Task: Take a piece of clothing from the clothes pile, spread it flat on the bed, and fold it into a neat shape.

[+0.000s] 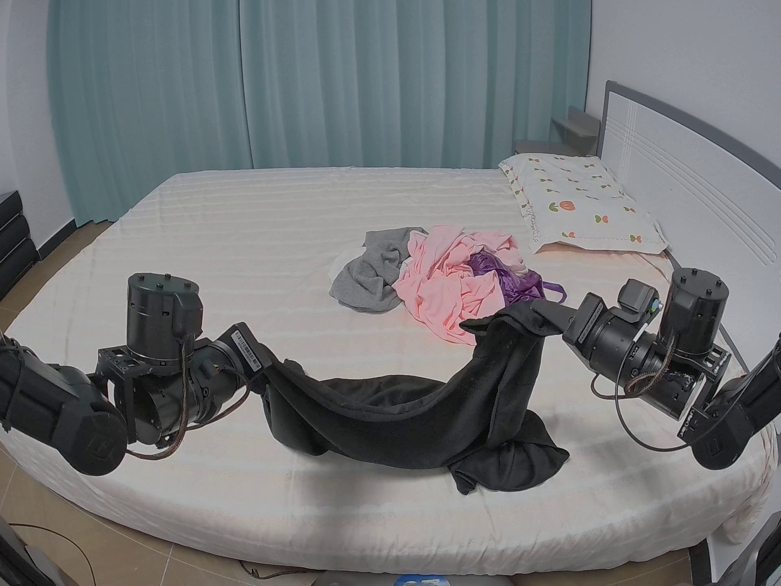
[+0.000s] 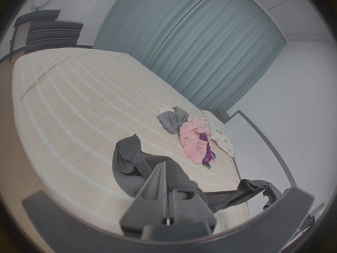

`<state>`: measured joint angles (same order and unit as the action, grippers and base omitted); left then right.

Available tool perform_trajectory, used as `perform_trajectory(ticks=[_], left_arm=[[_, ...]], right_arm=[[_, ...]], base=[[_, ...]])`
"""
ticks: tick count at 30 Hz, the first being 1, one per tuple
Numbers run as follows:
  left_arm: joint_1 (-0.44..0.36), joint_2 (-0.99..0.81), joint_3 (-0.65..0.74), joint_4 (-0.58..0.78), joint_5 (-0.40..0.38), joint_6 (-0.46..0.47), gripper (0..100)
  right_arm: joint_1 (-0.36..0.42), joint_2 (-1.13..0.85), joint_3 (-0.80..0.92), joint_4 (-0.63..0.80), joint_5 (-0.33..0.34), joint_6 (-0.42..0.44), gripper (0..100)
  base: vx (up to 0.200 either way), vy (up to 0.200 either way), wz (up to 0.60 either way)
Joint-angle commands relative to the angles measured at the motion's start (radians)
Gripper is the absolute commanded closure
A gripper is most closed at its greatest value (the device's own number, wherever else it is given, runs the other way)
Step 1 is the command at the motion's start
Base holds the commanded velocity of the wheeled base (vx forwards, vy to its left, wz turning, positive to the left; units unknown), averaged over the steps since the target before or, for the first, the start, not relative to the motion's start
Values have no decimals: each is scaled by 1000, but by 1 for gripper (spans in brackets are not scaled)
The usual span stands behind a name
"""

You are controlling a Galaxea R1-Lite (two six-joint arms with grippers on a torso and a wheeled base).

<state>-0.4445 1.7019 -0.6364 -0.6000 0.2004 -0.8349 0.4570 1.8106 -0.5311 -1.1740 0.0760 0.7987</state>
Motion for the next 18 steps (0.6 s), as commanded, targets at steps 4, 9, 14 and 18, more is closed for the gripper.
perform_trajectory(ticks=[4,9,14,18], left_arm=[[-5,16,37,-29,1,0,100],[-7,15,49,-41,1,0,100],[-8,5,58,-43,1,0,100],[-13,7,58,-43,1,-1,100]], right_arm=[[2,7,29,1,-4,2,100],[14,-10,45,1,-8,0,100],[19,-13,59,1,-8,-1,100],[29,-14,60,-1,-10,-1,100]], base=[[0,0,0],[0,0,0],[0,0,0],[-200,0,0]])
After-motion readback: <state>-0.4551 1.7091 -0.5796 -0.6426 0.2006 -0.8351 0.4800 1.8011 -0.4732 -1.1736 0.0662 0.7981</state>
